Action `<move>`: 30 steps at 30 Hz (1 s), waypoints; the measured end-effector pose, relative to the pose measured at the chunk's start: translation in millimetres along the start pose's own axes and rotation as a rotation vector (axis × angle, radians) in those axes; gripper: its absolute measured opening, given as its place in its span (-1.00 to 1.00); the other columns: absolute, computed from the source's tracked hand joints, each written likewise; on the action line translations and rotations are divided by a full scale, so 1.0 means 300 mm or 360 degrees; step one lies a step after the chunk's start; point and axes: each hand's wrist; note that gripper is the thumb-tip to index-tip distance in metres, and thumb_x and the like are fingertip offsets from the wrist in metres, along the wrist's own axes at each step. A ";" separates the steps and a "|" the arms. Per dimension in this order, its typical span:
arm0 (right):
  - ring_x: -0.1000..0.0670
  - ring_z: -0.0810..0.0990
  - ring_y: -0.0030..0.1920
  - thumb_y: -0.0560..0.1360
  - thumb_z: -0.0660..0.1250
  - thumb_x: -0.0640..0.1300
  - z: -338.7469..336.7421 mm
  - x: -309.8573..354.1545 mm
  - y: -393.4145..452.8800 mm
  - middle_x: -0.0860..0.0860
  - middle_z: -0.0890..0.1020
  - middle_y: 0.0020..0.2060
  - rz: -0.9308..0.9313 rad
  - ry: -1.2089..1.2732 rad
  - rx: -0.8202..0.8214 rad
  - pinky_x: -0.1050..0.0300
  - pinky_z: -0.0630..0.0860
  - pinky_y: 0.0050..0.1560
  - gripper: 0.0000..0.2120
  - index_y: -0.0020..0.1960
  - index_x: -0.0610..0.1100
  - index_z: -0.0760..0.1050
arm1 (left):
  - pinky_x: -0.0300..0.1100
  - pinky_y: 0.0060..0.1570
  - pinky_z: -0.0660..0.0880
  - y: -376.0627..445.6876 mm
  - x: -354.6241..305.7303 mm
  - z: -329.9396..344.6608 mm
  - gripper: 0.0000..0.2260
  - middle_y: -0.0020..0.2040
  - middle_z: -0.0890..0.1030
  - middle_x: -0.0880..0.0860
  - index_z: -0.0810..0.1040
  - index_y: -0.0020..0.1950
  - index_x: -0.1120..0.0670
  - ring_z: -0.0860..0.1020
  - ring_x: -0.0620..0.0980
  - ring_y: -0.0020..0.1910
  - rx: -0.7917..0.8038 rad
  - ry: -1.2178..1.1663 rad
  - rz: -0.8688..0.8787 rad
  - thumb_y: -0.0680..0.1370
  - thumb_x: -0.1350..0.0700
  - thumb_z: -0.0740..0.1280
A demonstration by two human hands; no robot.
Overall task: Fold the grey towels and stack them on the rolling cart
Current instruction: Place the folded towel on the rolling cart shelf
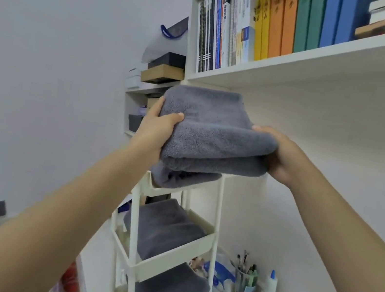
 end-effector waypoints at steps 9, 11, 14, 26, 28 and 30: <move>0.07 0.55 0.01 0.43 0.39 0.11 0.157 -0.032 0.276 0.10 0.61 -0.07 -0.0127 -0.0186 -0.0107 0.09 0.51 0.08 -0.78 0.00 0.03 0.59 | 0.00 0.34 0.37 0.178 0.107 -0.056 -0.39 0.50 0.25 0.05 0.03 0.56 -0.09 0.37 0.12 0.38 -0.0423 -0.0083 -0.0040 0.60 0.14 0.26; 0.06 0.54 0.10 0.41 0.44 0.03 0.165 -0.062 0.317 0.08 0.60 0.06 -0.0143 -0.0277 -0.0142 0.11 0.49 0.11 -0.69 0.14 0.05 0.56 | -0.03 0.33 0.35 0.203 0.141 -0.056 -0.38 0.51 0.23 0.06 -0.04 0.57 -0.10 0.34 0.14 0.40 -0.0412 -0.0038 -0.0137 0.62 0.09 0.24; 0.06 0.54 0.09 0.43 0.43 -0.02 0.158 -0.135 0.346 0.04 0.59 0.10 -0.0090 -0.0342 -0.0168 0.16 0.48 0.04 -0.64 0.21 0.01 0.54 | 0.08 0.30 0.37 0.239 0.183 -0.066 -0.35 0.49 0.24 0.15 -0.09 0.55 -0.13 0.35 0.24 0.35 -0.0411 0.0081 -0.0421 0.59 -0.02 0.25; -0.06 0.54 0.14 0.46 0.36 0.06 0.152 -0.265 0.363 -0.02 0.60 0.11 0.0064 -0.0415 -0.0305 -0.05 0.46 0.25 -0.73 0.12 0.00 0.55 | 0.15 0.28 0.37 0.255 0.204 -0.068 -0.26 0.47 0.16 0.19 -0.10 0.55 -0.14 0.33 0.28 0.31 -0.0489 0.0330 -0.0697 0.52 -0.08 0.29; -0.05 0.53 0.16 0.50 0.32 0.07 0.154 -0.259 0.349 -0.03 0.57 0.17 0.0018 -0.0459 -0.0366 0.00 0.46 0.22 -0.64 0.22 -0.07 0.49 | 0.13 0.34 0.29 0.223 0.186 -0.051 -0.34 0.49 0.07 0.16 -0.06 0.56 -0.09 0.24 0.26 0.37 -0.0482 0.0514 -0.0646 0.56 -0.07 0.22; -0.03 0.49 0.20 0.52 0.27 0.09 0.159 -0.245 0.322 -0.02 0.53 0.22 -0.0032 -0.0539 -0.0444 0.10 0.41 0.15 -0.59 0.29 -0.10 0.43 | 0.15 0.40 0.19 0.185 0.176 -0.036 -0.43 0.53 -0.02 0.12 0.03 0.56 -0.05 0.12 0.22 0.45 -0.0436 0.0784 -0.0441 0.58 -0.04 0.15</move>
Point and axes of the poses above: each hand's wrist, its own y-axis towards the middle knuckle, its own z-axis out of the palm, x = y × z
